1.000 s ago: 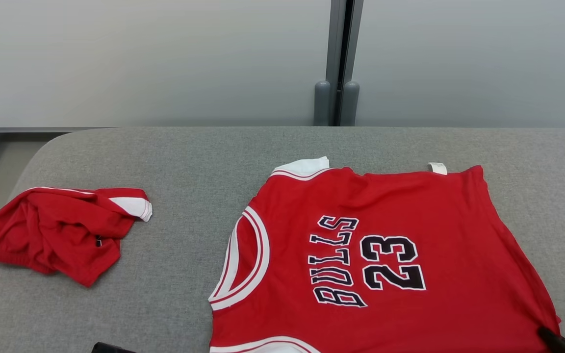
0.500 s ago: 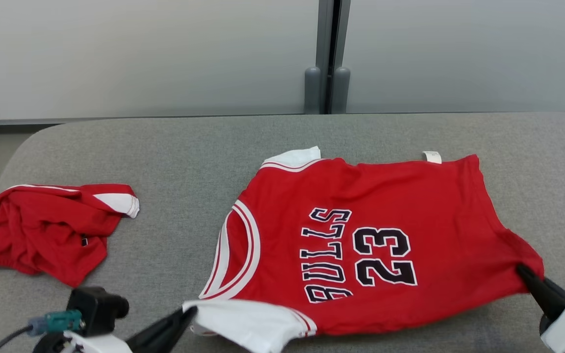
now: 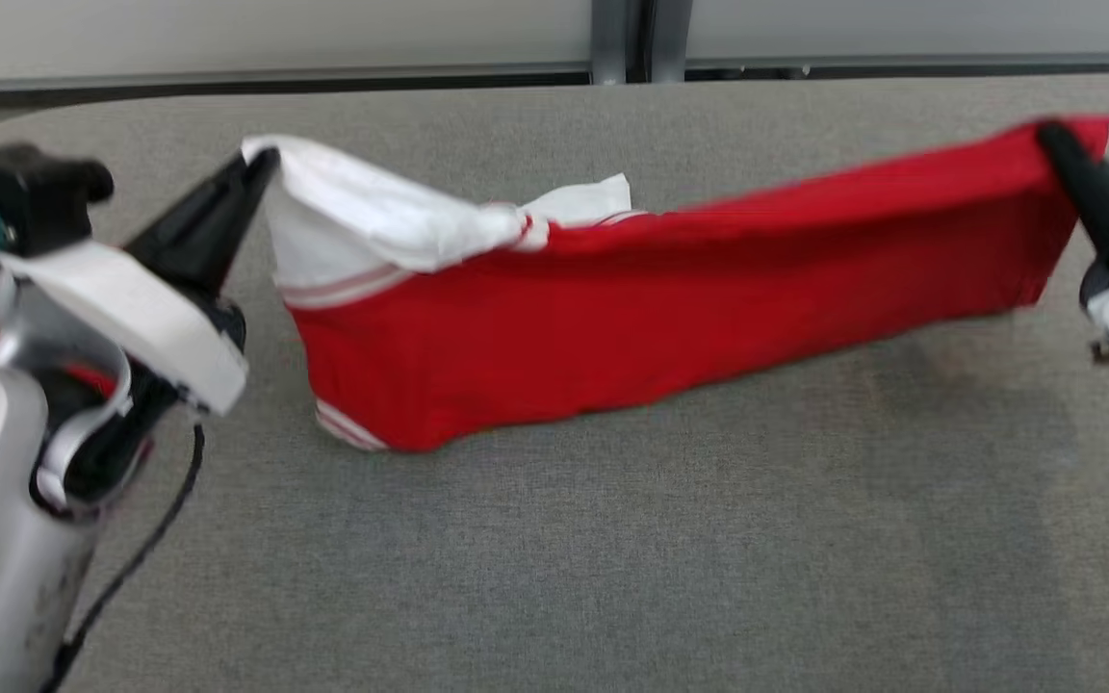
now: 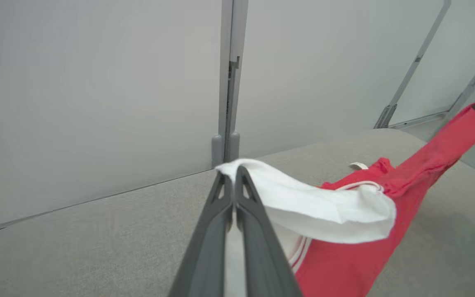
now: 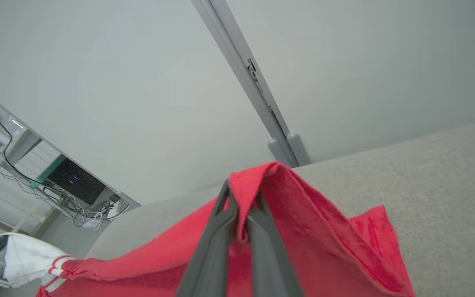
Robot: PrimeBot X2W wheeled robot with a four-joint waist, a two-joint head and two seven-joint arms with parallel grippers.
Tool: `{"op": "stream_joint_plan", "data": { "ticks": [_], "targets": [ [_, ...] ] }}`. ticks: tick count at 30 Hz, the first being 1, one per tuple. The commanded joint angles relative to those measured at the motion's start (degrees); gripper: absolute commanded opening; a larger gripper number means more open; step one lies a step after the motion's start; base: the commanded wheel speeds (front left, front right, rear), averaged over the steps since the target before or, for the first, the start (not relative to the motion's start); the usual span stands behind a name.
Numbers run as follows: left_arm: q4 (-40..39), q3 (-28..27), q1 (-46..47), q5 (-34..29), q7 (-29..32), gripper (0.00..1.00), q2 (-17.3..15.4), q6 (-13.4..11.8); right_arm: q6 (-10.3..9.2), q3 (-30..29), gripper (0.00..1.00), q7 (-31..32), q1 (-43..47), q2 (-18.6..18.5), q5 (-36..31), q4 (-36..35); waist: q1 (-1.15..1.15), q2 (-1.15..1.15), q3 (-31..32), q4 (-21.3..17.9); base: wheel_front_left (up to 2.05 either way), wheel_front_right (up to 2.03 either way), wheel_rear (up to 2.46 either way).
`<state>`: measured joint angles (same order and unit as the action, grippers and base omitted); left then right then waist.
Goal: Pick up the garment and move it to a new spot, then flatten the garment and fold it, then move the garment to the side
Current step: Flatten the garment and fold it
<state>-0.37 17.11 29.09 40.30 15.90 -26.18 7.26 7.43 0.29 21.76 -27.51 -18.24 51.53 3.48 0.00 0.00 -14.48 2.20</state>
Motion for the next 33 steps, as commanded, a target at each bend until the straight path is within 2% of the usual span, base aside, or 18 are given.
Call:
{"op": "stream_joint_plan", "data": {
  "ticks": [1,3,7,13,21,26,29,33],
  "targets": [
    [3.24,1.49,6.33,-0.59,-1.45,0.0,-0.07,0.28,0.11,1.74,0.0,-1.94,-5.21,-0.73,3.23,1.98,0.0,0.0,-4.75,0.37,0.0,0.0,0.0],
    [7.39,3.45,13.35,-0.15,-2.58,0.0,-0.84,0.2,0.1,3.98,0.0,-4.1,-11.69,-2.68,4.36,4.98,0.0,0.0,-6.86,0.4,0.0,0.0,0.0],
    [14.74,6.23,27.36,0.17,-5.81,0.0,-1.89,0.21,0.11,8.66,0.0,-7.91,-24.59,-3.96,6.32,11.12,0.0,0.0,-10.82,0.4,0.0,0.0,0.0],
    [21.85,9.89,43.52,1.15,-9.24,0.0,-2.23,0.22,0.11,11.36,0.0,-11.83,-39.22,-3.89,9.24,19.77,0.0,0.0,-14.67,0.73,0.0,0.0,0.0],
    [36.19,11.46,64.87,0.74,-15.27,0.0,0.84,0.21,0.11,14.63,0.0,-17.89,-58.24,-4.41,10.85,29.78,0.0,0.0,-18.69,1.04,0.0,0.0,0.0],
    [42.66,11.96,74.22,0.67,-18.81,0.0,1.75,0.2,0.1,15.9,0.0,-23.84,-65.55,-3.7,12.14,33.44,0.0,0.0,-19.93,0.28,0.0,0.0,0.0],
    [45.16,13.09,77.1,1.81,-19.48,0.0,2.73,0.2,0.1,18.6,0.0,-23.86,-67.5,-4.07,12.87,34.63,0.0,0.0,-20.17,0.22,0.0,0.0,0.0],
    [46.9,15.51,76.45,4.95,-19.07,0.0,3.16,0.2,0.1,21.91,0.0,-23.79,-66.87,-5.35,14.64,35.93,0.0,0.0,-20.22,0.67,0.0,0.0,0.0]
  ]
}}
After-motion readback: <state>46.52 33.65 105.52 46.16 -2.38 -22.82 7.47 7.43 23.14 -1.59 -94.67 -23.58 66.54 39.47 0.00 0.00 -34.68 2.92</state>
